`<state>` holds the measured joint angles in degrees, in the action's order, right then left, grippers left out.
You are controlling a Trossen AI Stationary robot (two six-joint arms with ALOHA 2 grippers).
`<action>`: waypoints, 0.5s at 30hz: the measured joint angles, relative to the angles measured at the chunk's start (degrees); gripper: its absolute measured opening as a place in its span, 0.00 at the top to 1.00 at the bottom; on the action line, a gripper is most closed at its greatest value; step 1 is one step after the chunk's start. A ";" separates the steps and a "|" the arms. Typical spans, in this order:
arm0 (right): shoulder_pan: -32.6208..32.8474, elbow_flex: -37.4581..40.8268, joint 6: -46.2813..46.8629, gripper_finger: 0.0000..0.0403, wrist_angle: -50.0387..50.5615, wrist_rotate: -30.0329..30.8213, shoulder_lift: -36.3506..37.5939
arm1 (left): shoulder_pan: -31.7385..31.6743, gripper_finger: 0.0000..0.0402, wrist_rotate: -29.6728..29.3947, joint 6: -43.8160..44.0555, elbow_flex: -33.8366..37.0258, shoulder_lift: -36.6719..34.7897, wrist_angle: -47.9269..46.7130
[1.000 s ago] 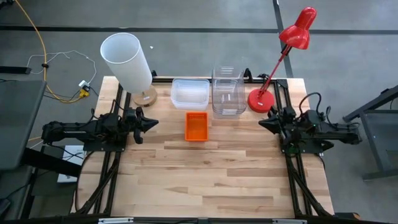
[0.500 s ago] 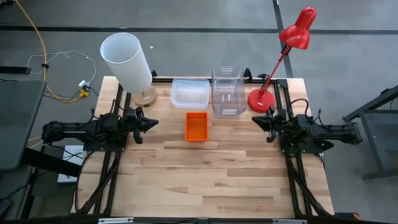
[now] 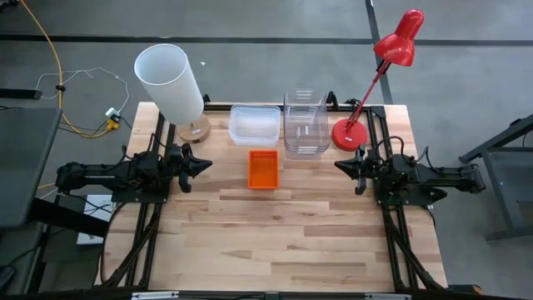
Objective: Stack baskets by color
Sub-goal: Return to Home Position
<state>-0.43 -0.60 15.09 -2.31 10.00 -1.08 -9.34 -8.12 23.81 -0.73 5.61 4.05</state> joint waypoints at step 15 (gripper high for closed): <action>0.00 -0.09 -0.13 1.00 0.00 -0.02 1.03 | -0.02 1.00 0.04 0.02 -0.07 -5.47 -1.91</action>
<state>-0.43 -0.69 14.96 -2.30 9.98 -0.05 -9.37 -8.08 23.83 -0.81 0.14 2.14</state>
